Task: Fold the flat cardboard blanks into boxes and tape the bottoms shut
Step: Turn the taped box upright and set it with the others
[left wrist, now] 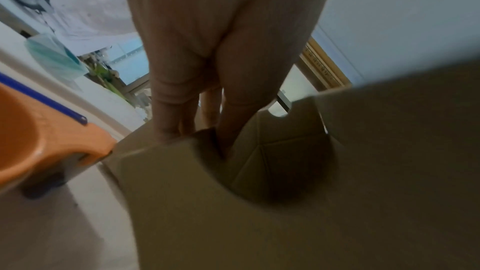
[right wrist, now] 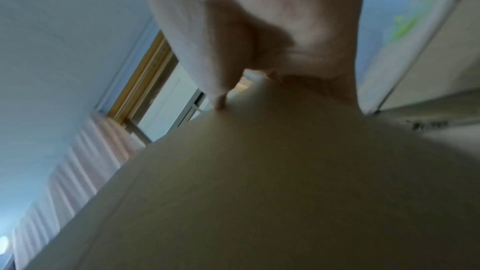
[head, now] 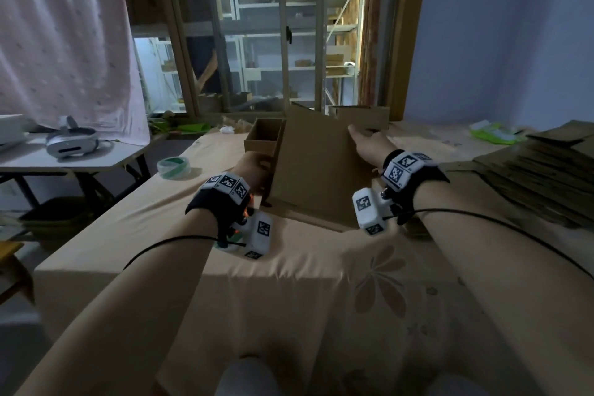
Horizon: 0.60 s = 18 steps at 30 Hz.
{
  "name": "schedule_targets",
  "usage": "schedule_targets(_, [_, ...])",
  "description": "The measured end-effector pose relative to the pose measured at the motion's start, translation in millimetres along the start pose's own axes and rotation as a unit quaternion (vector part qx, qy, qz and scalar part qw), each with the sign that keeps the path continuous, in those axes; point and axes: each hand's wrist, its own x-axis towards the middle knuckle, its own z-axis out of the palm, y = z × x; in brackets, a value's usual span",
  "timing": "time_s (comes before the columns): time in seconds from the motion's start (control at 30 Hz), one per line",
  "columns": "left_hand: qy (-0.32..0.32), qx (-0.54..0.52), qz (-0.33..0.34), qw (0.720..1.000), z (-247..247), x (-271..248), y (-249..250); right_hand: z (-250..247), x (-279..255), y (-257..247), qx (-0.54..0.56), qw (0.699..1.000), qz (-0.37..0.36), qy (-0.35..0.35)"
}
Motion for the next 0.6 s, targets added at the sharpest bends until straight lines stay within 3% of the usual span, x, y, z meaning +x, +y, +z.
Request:
schedule_targets(0.1, [0.017,-0.009,-0.032,0.999,-2.5,1.8,-2.4,3.3,-4.2,2.9,-0.081,0.996,-0.029,-0.033])
schedule_targets(0.17, [0.032,0.000,-0.018,0.999,-0.3,1.5,2.8,6.9,-11.5,3.7,-0.097,0.990,-0.001,-0.103])
schedule_targets(0.23, [0.034,0.001,0.012,0.999,5.5,2.3,11.2,13.0,-19.5,4.8,-0.058,0.975,0.061,-0.205])
schedule_targets(0.3, [0.036,0.004,0.035,0.999,12.3,4.4,17.5,15.7,-26.7,5.1,0.023,0.962,0.103,-0.252])
schedule_targets(0.47, [-0.036,-0.154,-0.002,0.987,30.2,3.2,18.8,10.5,-14.5,13.8,0.168,0.949,0.100,-0.246])
schedule_targets(0.6, [-0.054,-0.104,0.035,0.993,49.0,5.9,15.2,22.9,-1.4,13.1,0.211,0.955,0.083,-0.191])
